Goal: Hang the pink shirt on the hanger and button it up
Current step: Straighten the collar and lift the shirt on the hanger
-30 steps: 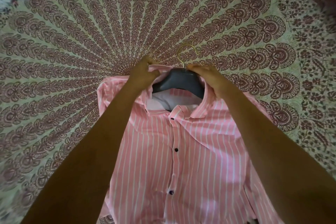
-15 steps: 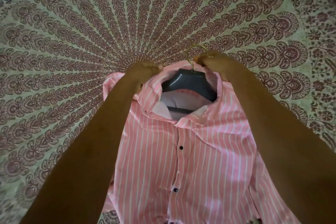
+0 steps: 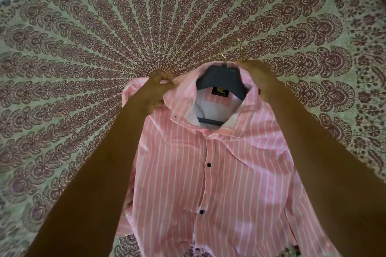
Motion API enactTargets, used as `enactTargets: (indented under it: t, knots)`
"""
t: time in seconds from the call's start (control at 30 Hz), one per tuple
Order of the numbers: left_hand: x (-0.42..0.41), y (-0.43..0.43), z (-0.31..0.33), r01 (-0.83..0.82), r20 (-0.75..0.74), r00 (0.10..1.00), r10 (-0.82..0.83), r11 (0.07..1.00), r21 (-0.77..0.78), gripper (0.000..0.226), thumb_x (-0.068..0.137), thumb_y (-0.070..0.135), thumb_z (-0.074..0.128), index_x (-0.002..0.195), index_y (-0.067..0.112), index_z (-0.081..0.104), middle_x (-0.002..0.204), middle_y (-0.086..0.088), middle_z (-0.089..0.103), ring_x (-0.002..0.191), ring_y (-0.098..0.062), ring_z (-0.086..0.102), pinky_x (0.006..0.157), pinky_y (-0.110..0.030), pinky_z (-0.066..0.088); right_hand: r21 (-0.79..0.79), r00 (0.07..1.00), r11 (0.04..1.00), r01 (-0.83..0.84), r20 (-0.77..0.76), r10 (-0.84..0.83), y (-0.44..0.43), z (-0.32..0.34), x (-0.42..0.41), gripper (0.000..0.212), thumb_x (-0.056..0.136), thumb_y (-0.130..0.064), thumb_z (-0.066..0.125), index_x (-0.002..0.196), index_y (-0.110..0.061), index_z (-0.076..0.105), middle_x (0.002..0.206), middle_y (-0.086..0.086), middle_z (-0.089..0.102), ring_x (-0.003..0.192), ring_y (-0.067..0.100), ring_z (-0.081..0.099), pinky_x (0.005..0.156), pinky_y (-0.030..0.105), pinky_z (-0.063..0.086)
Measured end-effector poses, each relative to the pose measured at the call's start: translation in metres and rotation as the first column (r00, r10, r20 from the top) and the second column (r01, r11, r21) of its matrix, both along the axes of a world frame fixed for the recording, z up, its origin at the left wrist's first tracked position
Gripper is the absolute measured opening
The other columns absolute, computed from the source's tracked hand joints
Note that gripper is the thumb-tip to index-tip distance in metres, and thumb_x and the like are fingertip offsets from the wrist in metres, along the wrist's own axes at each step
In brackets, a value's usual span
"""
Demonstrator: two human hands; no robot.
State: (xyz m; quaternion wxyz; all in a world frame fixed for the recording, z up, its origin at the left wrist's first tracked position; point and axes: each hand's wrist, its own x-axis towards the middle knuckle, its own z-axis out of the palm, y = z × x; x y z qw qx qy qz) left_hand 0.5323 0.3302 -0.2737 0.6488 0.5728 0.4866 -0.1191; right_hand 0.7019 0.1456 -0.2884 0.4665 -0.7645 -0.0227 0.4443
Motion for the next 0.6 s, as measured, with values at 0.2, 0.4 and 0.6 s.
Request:
enactTargets:
  t: [0.2,0.4,0.6]
  knots:
    - [-0.014,-0.010,-0.004,-0.028,-0.059,0.998,0.030,0.999,0.031,0.020,0.086,-0.008,0.049,0.084,0.010,0.058,0.077,-0.005,0.058,0.069,-0.014,0.057,0.058,-0.021,0.056,-0.035,0.993,0.998,-0.060,0.104,0.063,-0.008,-0.006,-0.013,0.031,0.092,-0.032,0.052,0.114,-0.011,0.057,0.116,0.014,0.059,0.101,0.024,0.059,0.078,0.028,0.045]
    - [-0.021,-0.017,-0.013,-0.353,0.051,0.908,0.417,0.824,-0.443,0.037,0.087,-0.005,0.027,0.092,0.013,0.059,0.065,0.000,0.067,0.061,-0.012,0.060,0.065,-0.025,0.050,-0.001,0.956,1.000,-0.024,0.291,0.023,-0.019,-0.018,-0.030,0.034,0.087,-0.025,0.062,0.118,-0.014,0.056,0.114,0.005,0.062,0.105,0.021,0.058,0.087,0.031,0.046]
    - [-0.023,-0.041,-0.020,0.087,-0.105,0.988,-0.109,0.977,-0.194,0.013,0.091,0.003,0.050,0.098,0.014,0.050,0.083,-0.006,0.063,0.071,-0.017,0.063,0.060,-0.023,0.055,0.054,0.910,0.990,-0.134,0.401,0.102,-0.025,-0.024,-0.038,0.058,0.081,-0.018,0.068,0.133,-0.013,0.043,0.129,0.002,0.053,0.116,0.013,0.050,0.100,0.030,0.043]
